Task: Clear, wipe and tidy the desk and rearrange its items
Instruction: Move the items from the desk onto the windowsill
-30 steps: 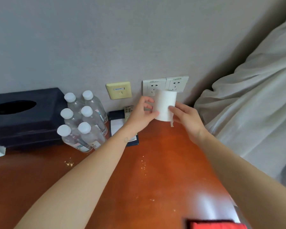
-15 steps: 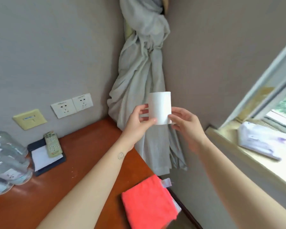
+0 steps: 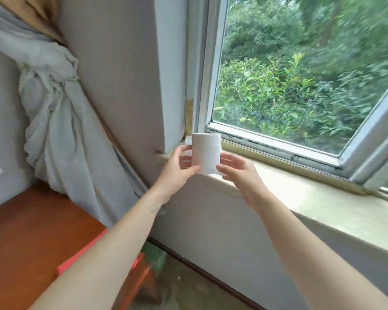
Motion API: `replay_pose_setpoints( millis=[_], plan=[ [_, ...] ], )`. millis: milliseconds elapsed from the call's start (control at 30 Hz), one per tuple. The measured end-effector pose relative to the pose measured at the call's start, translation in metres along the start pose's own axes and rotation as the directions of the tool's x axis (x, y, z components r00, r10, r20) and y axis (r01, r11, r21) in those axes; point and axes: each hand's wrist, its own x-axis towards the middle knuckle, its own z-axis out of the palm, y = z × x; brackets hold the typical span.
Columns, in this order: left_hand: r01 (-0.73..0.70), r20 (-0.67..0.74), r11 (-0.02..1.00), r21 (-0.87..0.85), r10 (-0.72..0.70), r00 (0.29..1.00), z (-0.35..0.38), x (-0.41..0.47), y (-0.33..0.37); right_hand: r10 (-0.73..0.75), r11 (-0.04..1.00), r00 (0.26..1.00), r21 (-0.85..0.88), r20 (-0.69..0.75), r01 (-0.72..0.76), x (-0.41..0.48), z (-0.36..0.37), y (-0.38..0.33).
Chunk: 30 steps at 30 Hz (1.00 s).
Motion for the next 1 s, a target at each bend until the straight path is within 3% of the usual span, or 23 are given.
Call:
replay_pose_setpoints(
  millis=[367,733,1000],
  plan=[
    [-0.064,0.253,0.957,0.282,-0.010,0.967,0.077,0.092,0.005,0.064,0.997,0.972,-0.017,-0.225,-0.070,0.035,-0.088,0.029],
    [-0.097,0.470,0.870,0.483,-0.164,0.867,0.107,0.194,-0.021,0.233,0.967,0.912,-0.019,-0.337,-0.254,0.102,-0.103,0.067],
    [-0.221,0.532,0.790,0.571,-0.152,0.833,0.114,0.217,-0.026,0.278,0.952,0.886,-0.014,-0.372,-0.304,0.118,-0.106,0.080]
  ],
)
